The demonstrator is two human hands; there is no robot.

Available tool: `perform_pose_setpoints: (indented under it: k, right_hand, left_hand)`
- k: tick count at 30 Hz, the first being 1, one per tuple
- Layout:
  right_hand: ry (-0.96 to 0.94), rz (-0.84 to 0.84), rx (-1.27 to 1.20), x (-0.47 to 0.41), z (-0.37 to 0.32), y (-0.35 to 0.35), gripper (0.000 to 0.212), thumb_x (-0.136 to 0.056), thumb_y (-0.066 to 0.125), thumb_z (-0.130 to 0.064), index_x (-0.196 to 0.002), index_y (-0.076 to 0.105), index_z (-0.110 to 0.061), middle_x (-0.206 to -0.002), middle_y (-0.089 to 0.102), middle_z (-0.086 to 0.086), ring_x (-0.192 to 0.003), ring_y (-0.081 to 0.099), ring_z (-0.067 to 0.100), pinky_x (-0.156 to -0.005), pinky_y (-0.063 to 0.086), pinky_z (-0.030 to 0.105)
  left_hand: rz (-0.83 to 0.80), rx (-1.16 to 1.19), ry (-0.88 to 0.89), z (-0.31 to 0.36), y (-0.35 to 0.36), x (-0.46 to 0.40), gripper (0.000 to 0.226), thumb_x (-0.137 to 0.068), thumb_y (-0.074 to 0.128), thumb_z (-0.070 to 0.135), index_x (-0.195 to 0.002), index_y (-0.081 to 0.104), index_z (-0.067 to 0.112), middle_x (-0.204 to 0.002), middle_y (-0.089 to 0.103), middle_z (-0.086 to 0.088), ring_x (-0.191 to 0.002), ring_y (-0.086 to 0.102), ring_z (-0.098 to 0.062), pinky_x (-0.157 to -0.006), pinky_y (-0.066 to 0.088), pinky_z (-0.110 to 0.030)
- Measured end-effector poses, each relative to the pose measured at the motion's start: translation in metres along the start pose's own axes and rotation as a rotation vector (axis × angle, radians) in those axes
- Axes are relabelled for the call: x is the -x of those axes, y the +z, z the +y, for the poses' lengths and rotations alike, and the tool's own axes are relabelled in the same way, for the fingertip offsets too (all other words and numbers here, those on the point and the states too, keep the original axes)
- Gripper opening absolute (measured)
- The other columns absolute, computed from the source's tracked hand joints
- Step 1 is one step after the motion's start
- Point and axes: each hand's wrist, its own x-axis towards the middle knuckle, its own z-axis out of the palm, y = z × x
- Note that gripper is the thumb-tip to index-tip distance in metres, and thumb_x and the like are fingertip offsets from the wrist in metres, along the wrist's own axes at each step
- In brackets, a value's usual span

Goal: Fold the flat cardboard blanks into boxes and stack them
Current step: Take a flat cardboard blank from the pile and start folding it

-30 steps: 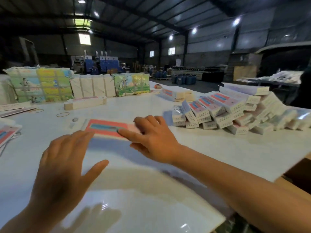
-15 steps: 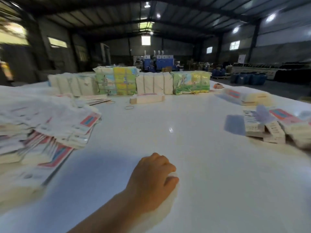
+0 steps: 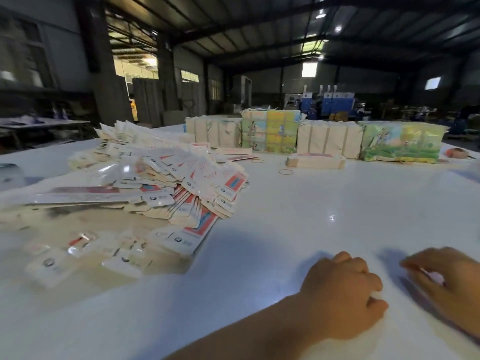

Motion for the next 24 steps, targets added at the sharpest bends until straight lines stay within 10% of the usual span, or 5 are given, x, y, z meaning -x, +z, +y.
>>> perform_pose_setpoints:
  k: [9, 13, 15, 17, 24]
  right_hand:
    - [0.248, -0.264, -0.436, 0.053, -0.021, 0.039, 0.021, -0.086, 0.054, -0.039, -0.077, 0.072, -0.035, -0.08, 0.061, -0.01, -0.068, 0.061, 0.027, -0.066, 0.041, 0.027]
    - [0.155, -0.394, -0.525, 0.053, -0.006, 0.049, 0.056, -0.091, 0.054, -0.029, -0.076, 0.046, -0.082, -0.107, 0.045, -0.054, -0.099, 0.056, 0.012, -0.095, 0.033, 0.02]
    - [0.094, -0.36, -0.535, 0.054, -0.015, 0.036, 0.031, -0.089, 0.043, -0.051, -0.08, 0.073, -0.05, -0.103, 0.066, -0.024, -0.086, 0.064, 0.021, -0.081, 0.044, 0.027]
    - [0.104, -0.259, -0.441, 0.046, -0.02, 0.027, 0.067, -0.091, 0.027, -0.06, -0.083, 0.079, -0.018, -0.088, 0.072, 0.006, -0.07, 0.067, 0.032, -0.07, 0.044, 0.03]
    - [0.112, -0.128, -0.409, 0.043, -0.027, 0.026, 0.061, -0.092, 0.03, -0.056, -0.081, 0.077, -0.019, -0.077, 0.065, 0.001, -0.063, 0.063, 0.028, -0.063, 0.041, 0.03]
  left_hand:
    - [-0.102, 0.181, -0.061, -0.01, -0.013, -0.015, 0.023, -0.091, 0.051, 0.027, -0.106, 0.066, 0.018, -0.11, 0.058, -0.006, -0.107, 0.047, -0.025, -0.091, 0.039, -0.037]
    - [-0.122, -0.129, -0.211, -0.084, -0.051, -0.067, 0.028, -0.091, 0.048, 0.028, -0.113, 0.062, 0.019, -0.123, 0.054, -0.006, -0.118, 0.046, -0.024, -0.09, 0.041, -0.036]
    - [-0.108, -0.34, -0.373, -0.135, -0.068, -0.088, 0.032, -0.09, 0.046, 0.025, -0.119, 0.057, 0.015, -0.122, 0.05, -0.008, -0.119, 0.042, -0.026, -0.086, 0.04, -0.037]
    - [-0.063, -0.469, -0.568, -0.183, -0.075, -0.097, 0.033, -0.089, 0.046, 0.023, -0.119, 0.054, 0.014, -0.121, 0.046, -0.009, -0.118, 0.038, -0.027, -0.087, 0.038, -0.039]
    - [-0.065, -0.501, -1.049, -0.269, -0.059, -0.099, 0.081, -0.079, 0.052, 0.064, -0.139, 0.032, 0.013, -0.149, 0.022, -0.024, -0.138, 0.016, -0.042, -0.11, 0.015, -0.052]
